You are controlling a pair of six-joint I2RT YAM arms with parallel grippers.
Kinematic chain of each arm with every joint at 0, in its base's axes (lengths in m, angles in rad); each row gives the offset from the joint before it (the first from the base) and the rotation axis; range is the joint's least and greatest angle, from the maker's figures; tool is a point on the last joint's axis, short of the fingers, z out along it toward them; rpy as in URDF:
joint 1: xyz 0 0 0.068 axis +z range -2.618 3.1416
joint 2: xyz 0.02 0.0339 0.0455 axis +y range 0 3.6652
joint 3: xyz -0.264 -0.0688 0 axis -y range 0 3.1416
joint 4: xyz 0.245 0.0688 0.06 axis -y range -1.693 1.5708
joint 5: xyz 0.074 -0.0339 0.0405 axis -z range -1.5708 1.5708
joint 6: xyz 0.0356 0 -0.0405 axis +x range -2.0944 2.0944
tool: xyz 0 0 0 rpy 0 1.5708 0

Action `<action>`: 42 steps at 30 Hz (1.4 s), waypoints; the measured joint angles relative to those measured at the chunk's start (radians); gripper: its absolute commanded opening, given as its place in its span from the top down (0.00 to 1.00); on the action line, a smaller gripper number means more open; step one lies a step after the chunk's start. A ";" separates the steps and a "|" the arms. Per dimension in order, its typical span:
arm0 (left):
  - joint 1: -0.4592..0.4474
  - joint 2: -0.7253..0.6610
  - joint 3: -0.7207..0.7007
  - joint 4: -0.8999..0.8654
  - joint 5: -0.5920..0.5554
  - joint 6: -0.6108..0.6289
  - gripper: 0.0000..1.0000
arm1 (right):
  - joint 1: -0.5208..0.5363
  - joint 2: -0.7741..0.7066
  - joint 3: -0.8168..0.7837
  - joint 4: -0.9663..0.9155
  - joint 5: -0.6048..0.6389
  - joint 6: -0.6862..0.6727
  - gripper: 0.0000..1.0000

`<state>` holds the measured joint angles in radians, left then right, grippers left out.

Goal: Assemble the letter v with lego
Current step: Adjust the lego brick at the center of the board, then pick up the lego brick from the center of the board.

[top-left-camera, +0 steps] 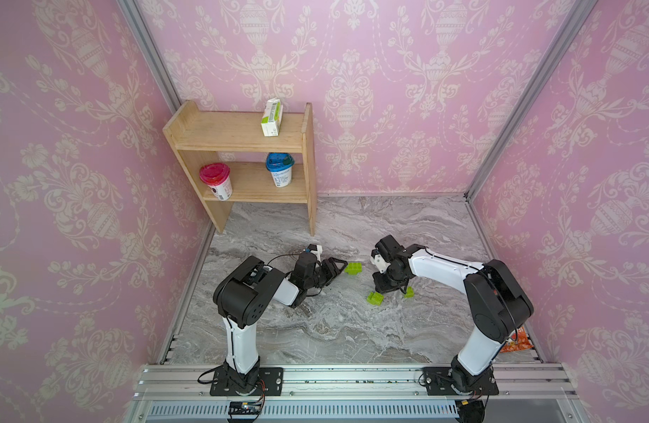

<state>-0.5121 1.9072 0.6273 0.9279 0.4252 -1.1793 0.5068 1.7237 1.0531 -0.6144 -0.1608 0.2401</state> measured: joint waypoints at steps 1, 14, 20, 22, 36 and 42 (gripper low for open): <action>-0.001 0.000 0.000 0.000 0.000 -0.002 0.41 | 0.000 -0.016 -0.006 -0.008 0.000 0.008 0.64; -0.011 0.053 0.000 0.101 0.012 -0.048 0.49 | -0.008 -0.197 -0.014 -0.109 0.051 0.021 0.32; -0.015 0.102 0.000 0.168 0.014 -0.073 0.56 | 0.000 -0.217 -0.049 -0.117 0.053 0.022 0.33; -0.015 0.109 0.000 0.181 0.014 -0.077 0.57 | 0.000 -0.217 -0.059 -0.117 0.051 0.022 0.33; -0.015 0.135 0.011 0.235 0.015 -0.095 0.60 | 0.159 -0.231 -0.072 -0.114 0.080 -0.038 0.31; -0.015 0.151 0.017 0.241 0.015 -0.103 0.64 | 0.177 -0.174 -0.071 -0.106 0.125 -0.058 0.31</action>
<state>-0.5270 2.0579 0.6445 1.1694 0.4400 -1.2823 0.6834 1.5494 0.9825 -0.7208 -0.0360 0.1822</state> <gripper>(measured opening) 0.366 0.694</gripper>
